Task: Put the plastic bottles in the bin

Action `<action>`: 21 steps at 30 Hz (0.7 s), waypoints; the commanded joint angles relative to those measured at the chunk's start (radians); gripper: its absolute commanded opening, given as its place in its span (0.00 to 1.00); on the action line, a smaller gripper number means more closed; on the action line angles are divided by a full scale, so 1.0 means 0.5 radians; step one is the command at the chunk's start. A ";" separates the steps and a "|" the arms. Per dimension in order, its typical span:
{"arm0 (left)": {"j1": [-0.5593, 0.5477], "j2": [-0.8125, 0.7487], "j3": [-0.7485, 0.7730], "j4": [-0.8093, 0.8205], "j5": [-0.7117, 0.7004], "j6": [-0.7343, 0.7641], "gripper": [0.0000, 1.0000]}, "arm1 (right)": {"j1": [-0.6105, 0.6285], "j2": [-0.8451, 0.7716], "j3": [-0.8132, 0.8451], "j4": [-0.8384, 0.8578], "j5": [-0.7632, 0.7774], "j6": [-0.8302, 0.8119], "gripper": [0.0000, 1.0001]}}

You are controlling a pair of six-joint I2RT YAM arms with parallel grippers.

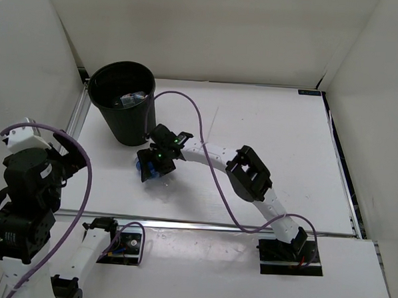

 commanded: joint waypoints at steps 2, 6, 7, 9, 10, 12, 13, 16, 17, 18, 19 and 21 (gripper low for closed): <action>0.006 -0.023 -0.172 -0.080 0.042 0.050 1.00 | 0.015 -0.109 0.001 0.009 0.060 0.010 0.92; 0.006 -0.094 -0.567 0.015 0.121 -0.002 1.00 | 0.015 -0.324 -0.155 0.150 -0.059 -0.040 0.97; 0.006 -0.113 -0.611 0.058 0.152 -0.087 1.00 | 0.015 -0.349 -0.155 0.150 -0.090 -0.058 1.00; 0.006 -0.131 -0.700 0.116 0.262 -0.158 1.00 | 0.033 -0.425 -0.155 0.129 -0.112 -0.058 1.00; 0.006 -0.161 -0.791 0.202 0.299 -0.229 1.00 | 0.033 -0.514 -0.174 0.089 -0.045 -0.058 1.00; 0.006 -0.211 -0.884 0.255 0.388 -0.342 1.00 | 0.033 -0.646 -0.283 0.089 0.044 -0.040 1.00; 0.006 -0.229 -0.982 0.255 0.413 -0.425 1.00 | 0.033 -0.722 -0.324 0.089 0.096 -0.040 1.00; 0.006 -0.294 -1.175 0.353 0.688 -0.615 1.00 | 0.009 -1.045 -0.401 0.070 0.283 0.009 1.00; 0.006 -0.321 -1.224 0.392 0.792 -0.677 1.00 | 0.009 -1.200 -0.401 0.070 0.323 0.028 1.00; 0.006 -0.321 -1.271 0.478 0.997 -0.714 1.00 | -0.015 -1.275 -0.401 0.052 0.357 0.028 1.00; 0.006 -0.321 -1.329 0.542 1.111 -0.757 1.00 | -0.043 -1.400 -0.401 0.052 0.385 0.028 1.00; 0.006 -0.321 -1.574 0.674 1.317 -0.946 1.00 | -0.080 -1.490 -0.358 -0.003 0.462 0.028 1.00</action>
